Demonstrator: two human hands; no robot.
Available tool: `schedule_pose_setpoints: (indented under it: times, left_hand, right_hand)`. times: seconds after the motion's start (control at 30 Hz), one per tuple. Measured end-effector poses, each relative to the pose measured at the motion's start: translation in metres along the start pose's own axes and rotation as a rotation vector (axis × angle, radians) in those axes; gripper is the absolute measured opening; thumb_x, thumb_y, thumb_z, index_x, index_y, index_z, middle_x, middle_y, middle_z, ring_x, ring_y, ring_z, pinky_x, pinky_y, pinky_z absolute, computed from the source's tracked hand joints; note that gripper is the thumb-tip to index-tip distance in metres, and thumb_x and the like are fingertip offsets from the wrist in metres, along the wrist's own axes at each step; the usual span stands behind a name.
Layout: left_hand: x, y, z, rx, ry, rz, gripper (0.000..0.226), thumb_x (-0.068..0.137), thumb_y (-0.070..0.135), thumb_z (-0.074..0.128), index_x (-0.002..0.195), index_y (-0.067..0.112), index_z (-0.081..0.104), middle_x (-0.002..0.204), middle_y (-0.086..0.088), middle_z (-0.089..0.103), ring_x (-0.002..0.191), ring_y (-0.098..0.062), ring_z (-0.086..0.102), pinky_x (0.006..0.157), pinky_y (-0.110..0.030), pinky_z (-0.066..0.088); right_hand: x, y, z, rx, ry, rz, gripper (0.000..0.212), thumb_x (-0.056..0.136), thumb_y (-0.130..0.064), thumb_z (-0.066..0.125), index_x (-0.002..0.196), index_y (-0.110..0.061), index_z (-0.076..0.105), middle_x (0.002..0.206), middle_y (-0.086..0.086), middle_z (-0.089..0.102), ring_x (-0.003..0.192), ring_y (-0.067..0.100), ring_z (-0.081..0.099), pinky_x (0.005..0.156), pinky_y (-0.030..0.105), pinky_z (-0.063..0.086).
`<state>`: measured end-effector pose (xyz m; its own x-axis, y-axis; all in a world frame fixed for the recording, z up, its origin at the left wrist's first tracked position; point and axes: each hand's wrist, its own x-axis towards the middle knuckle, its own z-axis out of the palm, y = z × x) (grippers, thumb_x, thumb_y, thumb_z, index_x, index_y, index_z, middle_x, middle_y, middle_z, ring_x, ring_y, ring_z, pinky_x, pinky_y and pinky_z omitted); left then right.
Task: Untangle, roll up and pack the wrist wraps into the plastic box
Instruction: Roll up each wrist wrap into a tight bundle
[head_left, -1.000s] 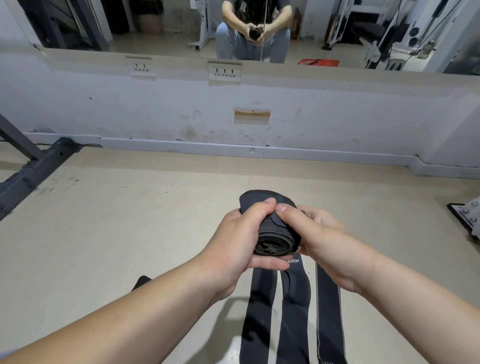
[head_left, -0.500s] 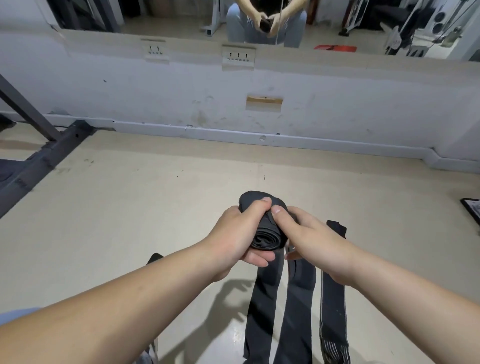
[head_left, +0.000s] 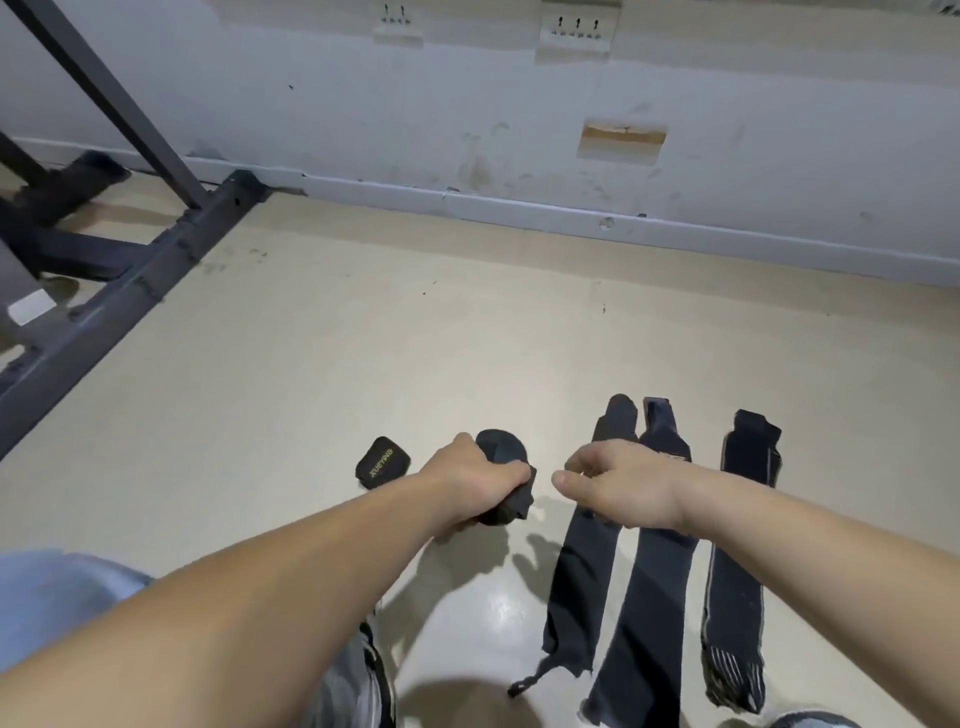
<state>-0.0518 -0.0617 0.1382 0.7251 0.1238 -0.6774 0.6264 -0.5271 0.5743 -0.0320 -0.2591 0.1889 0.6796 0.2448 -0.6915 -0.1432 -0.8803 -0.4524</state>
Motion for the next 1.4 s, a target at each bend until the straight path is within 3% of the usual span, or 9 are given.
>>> schedule_pose_setpoints:
  times: [0.2, 0.3, 0.4, 0.7, 0.9, 0.97, 1.07, 1.17, 1.4]
  left_hand:
    - [0.050, -0.102, 0.026, 0.255, 0.106, -0.094, 0.060, 0.079, 0.052, 0.066, 0.122, 0.011, 0.055, 0.098, 0.000, 0.065, 0.094, -0.027, 0.069, 0.071, -0.032, 0.050]
    - [0.070, -0.129, 0.041, 0.338, 0.141, -0.133, 0.055, 0.082, 0.048, 0.066, 0.123, 0.016, 0.045, 0.102, 0.002, 0.061, 0.096, -0.024, 0.063, 0.079, -0.035, 0.052]
    - [0.089, -0.142, 0.054, 0.413, 0.093, -0.164, 0.054, 0.080, 0.044, 0.062, 0.124, 0.021, 0.041, 0.099, 0.003, 0.061, 0.095, -0.023, 0.065, 0.080, -0.034, 0.055]
    - [0.117, -0.150, 0.081, 0.614, 0.116, 0.070, 0.055, 0.076, 0.046, 0.071, 0.114, 0.023, 0.038, 0.112, 0.000, 0.054, 0.108, -0.025, 0.053, 0.079, -0.039, 0.050]
    - [0.153, -0.113, 0.092, 0.754, 0.352, 0.381, 0.053, 0.057, 0.033, 0.083, 0.098, 0.017, 0.054, 0.090, 0.001, 0.052, 0.084, -0.023, 0.055, 0.061, -0.032, 0.037]
    - [0.165, -0.105, 0.092, 0.863, 0.414, 0.410, 0.046, 0.047, 0.019, 0.082, 0.086, 0.016, 0.059, 0.080, -0.002, 0.054, 0.070, -0.025, 0.054, 0.057, -0.032, 0.030]
    - [0.163, -0.107, 0.105, 0.972, 0.316, 0.399, 0.056, 0.062, 0.030, 0.087, 0.110, 0.018, 0.061, 0.105, -0.003, 0.056, 0.089, -0.026, 0.056, 0.066, -0.035, 0.032]
    - [0.154, -0.121, 0.122, 0.958, 0.197, 0.383, 0.049, 0.098, 0.048, 0.060, 0.136, 0.020, 0.046, 0.139, -0.004, 0.040, 0.126, -0.029, 0.043, 0.088, -0.039, 0.036]
    - [0.152, -0.105, 0.116, 0.961, 0.259, 0.441, 0.038, 0.093, 0.043, 0.065, 0.118, 0.015, 0.062, 0.132, -0.006, 0.051, 0.117, -0.029, 0.051, 0.084, -0.039, 0.043]
  right_hand:
    - [0.052, -0.010, 0.038, -0.231, -0.172, 0.021, 0.047, 0.105, -0.049, 0.049, 0.130, -0.013, 0.066, 0.127, 0.006, 0.068, 0.119, 0.028, 0.064, 0.107, 0.042, 0.050]
    - [0.088, -0.007, 0.065, -0.005, -0.157, 0.026, 0.041, 0.104, -0.040, 0.051, 0.108, -0.002, 0.065, 0.101, 0.011, 0.069, 0.089, 0.028, 0.064, 0.087, 0.040, 0.055]
    - [0.115, 0.002, 0.090, 0.224, -0.138, 0.094, 0.023, 0.104, -0.035, 0.050, 0.098, -0.014, 0.059, 0.093, 0.008, 0.067, 0.079, 0.023, 0.059, 0.072, 0.033, 0.048]
    - [0.152, 0.044, 0.131, 0.543, -0.141, 0.326, 0.029, 0.105, -0.034, 0.050, 0.114, -0.012, 0.066, 0.106, 0.013, 0.076, 0.092, 0.029, 0.073, 0.088, 0.042, 0.061]
    - [0.158, 0.057, 0.128, 0.837, -0.193, 0.294, 0.041, 0.103, -0.041, 0.050, 0.140, -0.026, 0.059, 0.140, -0.006, 0.059, 0.125, 0.019, 0.060, 0.103, 0.046, 0.054]
    - [0.159, 0.059, 0.125, 0.904, -0.198, 0.248, 0.029, 0.106, -0.035, 0.049, 0.131, -0.039, 0.064, 0.142, -0.012, 0.053, 0.131, 0.019, 0.054, 0.109, 0.048, 0.050]
    - [0.161, 0.063, 0.119, 0.946, -0.178, 0.251, 0.026, 0.111, -0.026, 0.046, 0.105, -0.038, 0.068, 0.134, -0.012, 0.057, 0.126, 0.019, 0.057, 0.110, 0.049, 0.049]
    - [0.165, 0.067, 0.117, 0.927, -0.178, 0.285, 0.021, 0.107, -0.023, 0.050, 0.103, -0.028, 0.070, 0.124, -0.010, 0.064, 0.115, 0.014, 0.063, 0.102, 0.045, 0.053]
    - [0.169, 0.093, 0.116, 0.862, 0.148, 0.456, 0.019, 0.098, -0.012, 0.050, 0.102, -0.008, 0.068, 0.098, 0.011, 0.064, 0.088, 0.027, 0.061, 0.075, 0.038, 0.054]
